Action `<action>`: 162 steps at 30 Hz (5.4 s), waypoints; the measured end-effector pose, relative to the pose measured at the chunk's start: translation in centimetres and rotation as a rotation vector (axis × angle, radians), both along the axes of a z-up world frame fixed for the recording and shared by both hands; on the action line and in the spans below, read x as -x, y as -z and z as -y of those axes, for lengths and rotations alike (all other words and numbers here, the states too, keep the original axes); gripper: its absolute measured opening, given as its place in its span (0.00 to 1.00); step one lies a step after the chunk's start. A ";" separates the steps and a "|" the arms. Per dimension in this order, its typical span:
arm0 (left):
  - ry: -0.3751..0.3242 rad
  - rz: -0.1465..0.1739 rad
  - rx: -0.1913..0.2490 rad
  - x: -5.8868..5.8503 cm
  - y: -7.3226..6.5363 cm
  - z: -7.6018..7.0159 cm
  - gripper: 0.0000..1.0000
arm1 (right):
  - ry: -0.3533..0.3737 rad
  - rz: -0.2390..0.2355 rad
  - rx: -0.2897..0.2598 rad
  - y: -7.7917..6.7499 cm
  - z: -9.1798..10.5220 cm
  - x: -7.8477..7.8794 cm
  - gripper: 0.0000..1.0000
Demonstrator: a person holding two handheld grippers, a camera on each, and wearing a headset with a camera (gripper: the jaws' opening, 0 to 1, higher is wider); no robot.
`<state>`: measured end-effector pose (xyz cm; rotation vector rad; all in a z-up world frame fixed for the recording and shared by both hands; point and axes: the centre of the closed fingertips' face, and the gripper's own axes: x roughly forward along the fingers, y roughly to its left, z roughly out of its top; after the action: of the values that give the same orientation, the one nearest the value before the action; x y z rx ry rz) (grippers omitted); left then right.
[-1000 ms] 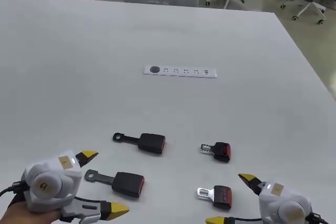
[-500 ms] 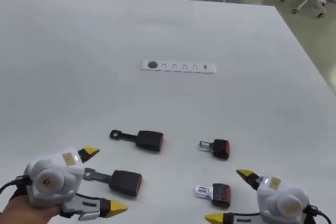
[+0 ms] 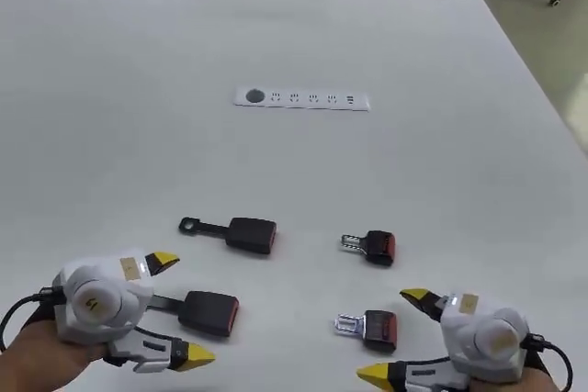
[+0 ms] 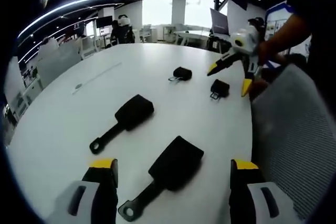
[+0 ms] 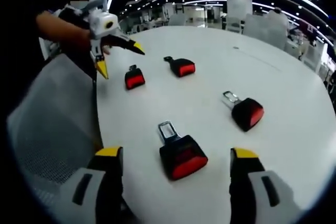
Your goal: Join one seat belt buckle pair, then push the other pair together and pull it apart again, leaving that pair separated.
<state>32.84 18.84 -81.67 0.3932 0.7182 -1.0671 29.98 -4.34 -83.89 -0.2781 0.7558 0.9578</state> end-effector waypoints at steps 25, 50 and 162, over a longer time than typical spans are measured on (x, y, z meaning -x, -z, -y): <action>0.288 -0.021 -0.151 -0.2 4.1 1.0 0.61 | -0.198 -0.050 0.089 1.6 0.7 0.2 0.53; 0.328 -0.025 -0.186 -0.4 4.1 1.2 0.38 | -0.219 -0.027 0.011 1.5 0.6 -0.5 0.36; 0.499 -0.026 -0.195 0.0 4.1 1.2 0.35 | -0.348 0.022 -0.011 1.7 -17.1 -2.3 0.34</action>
<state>32.79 17.62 -85.79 0.7536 0.7691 -1.4763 32.28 12.74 -85.58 -0.4189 0.6937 1.2849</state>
